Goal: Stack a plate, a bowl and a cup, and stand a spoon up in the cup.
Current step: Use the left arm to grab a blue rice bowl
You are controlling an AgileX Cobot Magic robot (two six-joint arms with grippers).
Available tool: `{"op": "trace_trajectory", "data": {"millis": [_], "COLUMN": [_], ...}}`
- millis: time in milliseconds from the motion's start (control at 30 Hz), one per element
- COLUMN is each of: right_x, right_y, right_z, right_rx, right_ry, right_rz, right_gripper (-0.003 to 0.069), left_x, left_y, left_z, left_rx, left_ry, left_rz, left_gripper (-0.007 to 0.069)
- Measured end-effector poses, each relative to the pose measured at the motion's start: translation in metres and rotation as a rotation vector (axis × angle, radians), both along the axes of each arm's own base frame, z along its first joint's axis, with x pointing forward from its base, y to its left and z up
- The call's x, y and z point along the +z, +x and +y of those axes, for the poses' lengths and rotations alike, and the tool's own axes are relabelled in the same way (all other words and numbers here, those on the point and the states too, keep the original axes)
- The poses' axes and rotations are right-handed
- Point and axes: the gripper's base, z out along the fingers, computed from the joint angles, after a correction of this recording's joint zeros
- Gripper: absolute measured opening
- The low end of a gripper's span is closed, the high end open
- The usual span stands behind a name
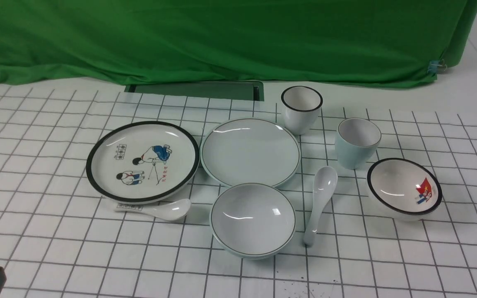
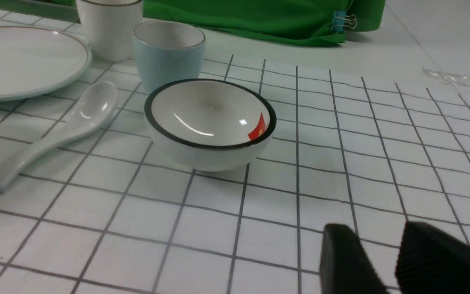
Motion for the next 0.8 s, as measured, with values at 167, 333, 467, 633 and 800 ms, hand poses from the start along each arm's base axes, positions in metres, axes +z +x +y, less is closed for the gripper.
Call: {"op": "trace_trajectory", "data": {"millis": [167,333,467,633,800], "right_x": [0.0,0.0,0.0,0.002,0.015], "right_y": [0.0,0.0,0.0,0.0,0.002], "right_z": [0.0,0.0,0.0,0.0,0.001], "right_rx": [0.0,0.0,0.001,0.003,0.012], "right_ry": [0.0,0.0,-0.002,-0.008,-0.004], "right_rz": [0.0,0.0,0.0,-0.023,-0.166], "right_gripper": [0.0242,0.0242,0.0242,0.0242,0.0242], "left_x": [0.0,0.0,0.0,0.003,0.015], "left_y": [0.0,0.0,0.0,0.0,0.001], "left_z": [0.0,0.0,0.0,0.001,0.001], "left_rx": [0.0,0.0,0.001,0.002,0.004], "left_ry": [0.0,0.0,0.007,0.026,0.023], "left_rz": [0.0,0.0,0.0,-0.032,-0.161], "left_gripper": [-0.0029,-0.0029,-0.0029,-0.0029,-0.0029]}}
